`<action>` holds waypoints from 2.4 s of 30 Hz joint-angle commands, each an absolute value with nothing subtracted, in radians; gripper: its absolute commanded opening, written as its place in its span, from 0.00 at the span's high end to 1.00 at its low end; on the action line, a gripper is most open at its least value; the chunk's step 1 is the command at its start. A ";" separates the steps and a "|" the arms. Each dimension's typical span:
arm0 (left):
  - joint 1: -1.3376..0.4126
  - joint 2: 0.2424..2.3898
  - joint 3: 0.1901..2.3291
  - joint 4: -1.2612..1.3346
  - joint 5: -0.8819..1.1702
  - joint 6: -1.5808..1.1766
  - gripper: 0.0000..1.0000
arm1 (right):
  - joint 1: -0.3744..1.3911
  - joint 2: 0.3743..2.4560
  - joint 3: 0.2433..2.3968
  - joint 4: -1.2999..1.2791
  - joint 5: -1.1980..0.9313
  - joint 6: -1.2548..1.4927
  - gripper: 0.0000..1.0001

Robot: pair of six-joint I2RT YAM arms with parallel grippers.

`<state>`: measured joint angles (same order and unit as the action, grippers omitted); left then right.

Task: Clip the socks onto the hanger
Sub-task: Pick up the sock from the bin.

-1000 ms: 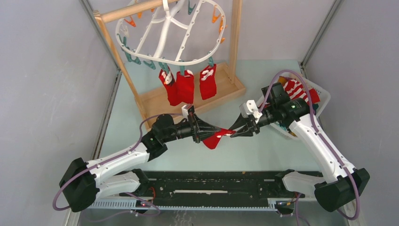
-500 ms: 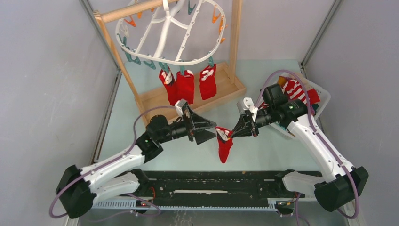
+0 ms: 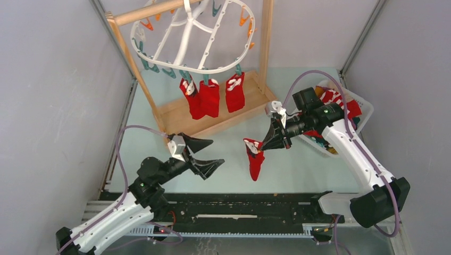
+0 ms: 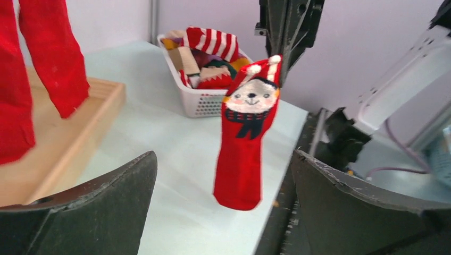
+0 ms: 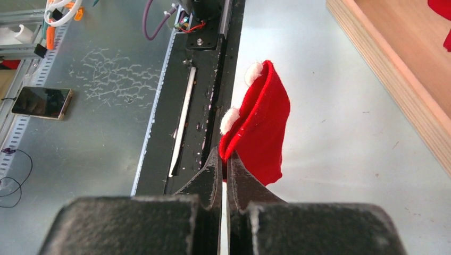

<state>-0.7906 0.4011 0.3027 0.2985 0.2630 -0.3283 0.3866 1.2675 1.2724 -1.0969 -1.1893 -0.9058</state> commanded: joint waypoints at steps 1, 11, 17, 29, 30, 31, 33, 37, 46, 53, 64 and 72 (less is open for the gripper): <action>-0.796 0.511 0.336 0.492 0.288 -0.093 0.00 | 0.391 1.278 1.351 -1.171 -1.233 -0.972 1.00; -0.857 0.750 0.429 0.612 0.432 -0.089 0.03 | 0.412 1.306 1.377 -1.215 -1.258 -1.090 1.00; -0.861 0.837 0.477 0.670 0.441 -0.105 0.06 | 0.451 1.323 1.387 -1.256 -1.240 -1.145 1.00; -0.867 0.972 0.541 0.740 0.531 -0.170 0.32 | 0.480 1.357 1.422 -1.292 -1.242 -1.199 1.00; -0.868 0.977 0.541 0.749 0.542 -0.177 0.36 | 0.481 1.357 1.422 -1.290 -1.242 -1.198 1.00; -0.867 0.983 0.539 0.762 0.552 -0.188 0.40 | 0.480 1.358 1.422 -1.290 -1.243 -1.198 1.00; -0.866 0.991 0.538 0.785 0.563 -0.204 0.56 | 0.480 1.359 1.422 -1.289 -1.240 -1.197 1.00; -0.868 1.001 0.539 0.798 0.572 -0.218 0.87 | 0.480 1.362 1.422 -1.281 -1.238 -1.185 1.00; -0.867 0.904 0.492 0.722 0.465 -0.187 1.00 | 0.479 1.350 1.414 -1.148 -1.146 -0.990 0.93; -0.867 0.750 0.431 0.558 0.277 -0.161 1.00 | 0.456 1.368 1.579 -1.147 -0.899 -0.847 0.53; -0.867 0.594 0.402 0.420 0.067 -0.100 1.00 | 0.205 1.405 1.743 -0.445 -0.949 0.215 0.43; -0.867 0.586 0.425 0.388 0.039 -0.093 1.00 | 0.282 1.449 1.733 -0.231 -0.671 0.816 0.32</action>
